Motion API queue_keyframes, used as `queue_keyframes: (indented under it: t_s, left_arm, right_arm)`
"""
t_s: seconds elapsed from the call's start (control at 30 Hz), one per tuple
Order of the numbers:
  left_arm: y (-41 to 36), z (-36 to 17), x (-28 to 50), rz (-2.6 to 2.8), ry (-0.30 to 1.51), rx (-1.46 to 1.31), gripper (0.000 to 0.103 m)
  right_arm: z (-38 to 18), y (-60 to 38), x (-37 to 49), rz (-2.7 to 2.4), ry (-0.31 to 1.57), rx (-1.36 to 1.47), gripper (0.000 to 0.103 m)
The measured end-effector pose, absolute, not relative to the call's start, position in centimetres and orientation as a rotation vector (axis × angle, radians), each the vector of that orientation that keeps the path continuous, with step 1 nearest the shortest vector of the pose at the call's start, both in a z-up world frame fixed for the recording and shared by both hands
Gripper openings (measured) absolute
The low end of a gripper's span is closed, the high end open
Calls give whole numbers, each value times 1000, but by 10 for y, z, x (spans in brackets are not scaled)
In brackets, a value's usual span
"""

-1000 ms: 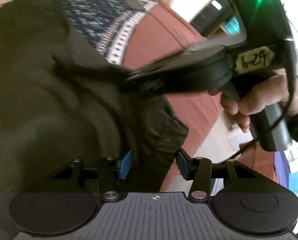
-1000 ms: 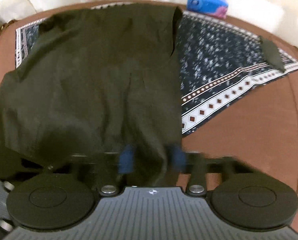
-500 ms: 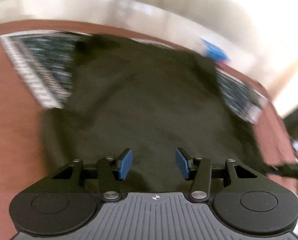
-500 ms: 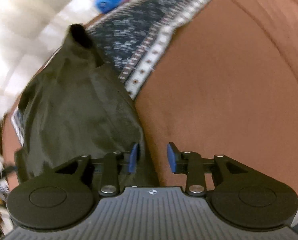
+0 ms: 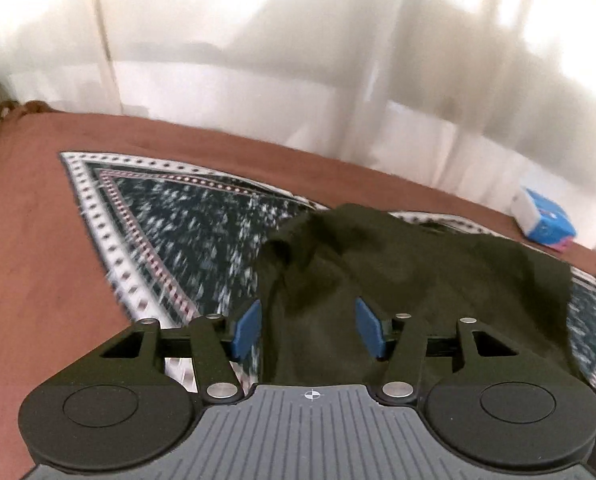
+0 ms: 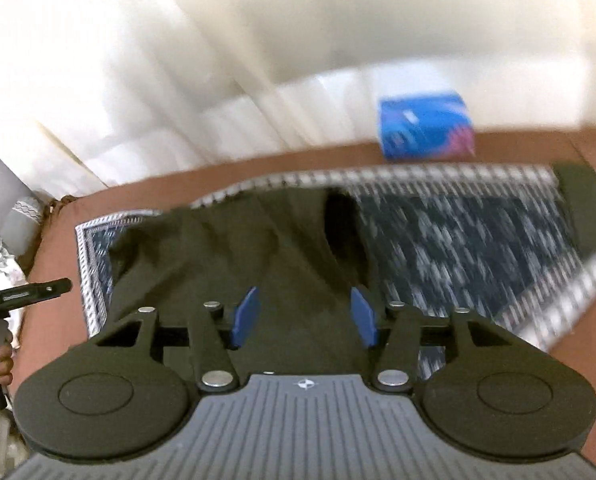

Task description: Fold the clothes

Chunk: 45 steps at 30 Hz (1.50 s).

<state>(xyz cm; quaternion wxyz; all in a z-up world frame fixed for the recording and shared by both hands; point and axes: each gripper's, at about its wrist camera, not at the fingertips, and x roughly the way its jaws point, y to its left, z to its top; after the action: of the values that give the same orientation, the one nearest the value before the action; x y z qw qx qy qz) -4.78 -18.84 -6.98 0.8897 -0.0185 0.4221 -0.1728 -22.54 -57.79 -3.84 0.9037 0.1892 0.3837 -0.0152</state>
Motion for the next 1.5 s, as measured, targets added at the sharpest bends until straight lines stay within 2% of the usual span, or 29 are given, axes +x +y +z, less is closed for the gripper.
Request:
queue_keyframes:
  t_s: [0.17,0.4,0.43,0.47,0.5,0.53,0.57,0.6,0.77,0.83,0.93,0.97,1.03,1.07,1.1,1.23,1.27,1.3,1.37,1.4,1.5]
  left_arm:
    - [-198,-102,15,-361,905,-21,67]
    - [-216,-127,63,-453,962,25,65]
    - [-216,-129,69,-482,983,9,55]
    - [-216,-131,76,-520,1013,-15,12]
    - [-215,-132,82,-551,1045,-48,3]
    - [-211,-130,86,-572,1060,-89,2]
    - [-204,-124,86,-602,1052,-136,2]
    - [-195,-115,84,-643,1037,-189,2]
    - [-167,-88,90,-743,967,-316,2]
    - [-174,-101,104,-717,993,-324,3]
    - [-203,-136,122,-609,1065,-227,13]
    - [-209,-144,126,-592,1071,-206,25]
    - [-216,-150,130,-577,1062,-209,28]
    - [-216,-146,132,-570,1066,-222,51]
    - [-215,-140,132,-565,1062,-224,61]
    - [-195,-107,120,-564,990,-182,69]
    - [-187,-100,117,-546,969,-180,77]
    - [-179,-93,114,-527,948,-177,80]
    - [-168,-88,120,-488,946,-204,79]
    - [-165,-87,124,-467,952,-226,76]
    - [-168,-78,120,-523,968,-267,64]
  right_arm:
    - [-50,-572,-156,-102,832,351,57]
    - [-88,-582,-100,-197,917,306,57]
    - [-93,-583,-94,-200,928,302,57]
    - [-97,-584,-88,-198,939,299,57]
    - [-101,-585,-82,-192,950,298,58]
    - [-104,-588,-77,-179,967,303,38]
    - [-104,-592,-74,-151,983,332,13]
    - [-102,-597,-74,-116,988,378,5]
    - [-66,-622,-98,-11,855,507,4]
    - [-66,-635,-99,-35,835,524,4]
    - [-99,-640,-78,-76,896,569,5]
    - [-113,-637,-70,-92,918,547,5]
    - [-137,-636,-58,-143,946,522,5]
    - [-144,-638,-55,-167,950,533,6]
    - [-149,-640,-54,-186,947,548,6]
    - [-131,-648,-72,-167,883,587,9]
    - [-122,-649,-80,-155,866,582,10]
    - [-114,-651,-88,-142,853,581,17]
    - [-108,-659,-97,-140,859,618,34]
    - [-106,-664,-99,-143,864,646,48]
    - [-111,-675,-100,-152,851,792,55]
